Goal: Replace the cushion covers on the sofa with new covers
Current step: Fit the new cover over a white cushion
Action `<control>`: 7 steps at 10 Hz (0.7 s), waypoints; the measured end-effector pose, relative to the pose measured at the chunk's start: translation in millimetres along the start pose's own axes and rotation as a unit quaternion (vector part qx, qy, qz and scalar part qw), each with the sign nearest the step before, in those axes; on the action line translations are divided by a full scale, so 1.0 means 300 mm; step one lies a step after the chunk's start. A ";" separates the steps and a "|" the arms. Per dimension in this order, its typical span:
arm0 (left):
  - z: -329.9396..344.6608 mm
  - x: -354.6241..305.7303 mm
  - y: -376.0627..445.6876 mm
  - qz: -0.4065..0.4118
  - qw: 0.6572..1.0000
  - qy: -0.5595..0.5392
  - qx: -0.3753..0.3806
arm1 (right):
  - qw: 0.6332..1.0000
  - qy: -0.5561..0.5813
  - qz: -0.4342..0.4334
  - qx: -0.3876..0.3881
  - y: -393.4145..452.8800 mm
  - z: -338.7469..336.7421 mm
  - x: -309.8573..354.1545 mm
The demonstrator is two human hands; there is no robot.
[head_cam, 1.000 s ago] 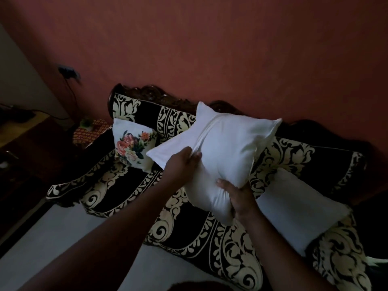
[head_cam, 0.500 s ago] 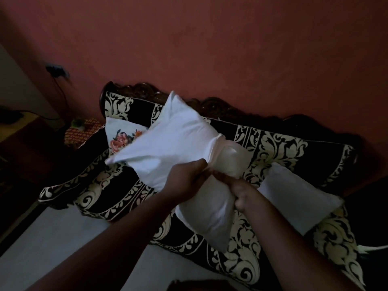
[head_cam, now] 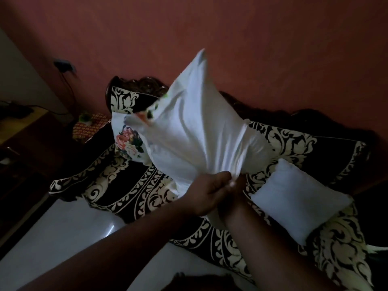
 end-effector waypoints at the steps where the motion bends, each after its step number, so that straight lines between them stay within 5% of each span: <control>1: -0.129 0.083 -0.014 -0.035 0.973 0.172 -0.152 | 0.996 0.019 -0.087 -0.007 0.009 0.080 0.061; 2: -0.294 0.200 -0.017 -0.042 0.939 0.251 -0.230 | 0.993 0.082 -0.080 -0.025 0.004 0.107 0.091; 4: -0.288 0.356 -0.047 -0.113 0.971 0.098 -0.189 | 0.986 0.144 -0.085 -0.025 0.012 0.062 0.107; 7: -0.081 0.189 -0.084 -0.214 0.940 -0.199 -0.173 | 0.951 0.088 -0.226 -0.194 0.072 0.012 0.362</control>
Point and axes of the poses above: each hand's wrist, its own y-axis towards the middle knuckle, its own z-axis out of the palm, x = y × z, the point moved 8 cm from there along y, towards the middle knuckle, and after that the axes turned 5 degrees about -x, right-handed, at the moved point
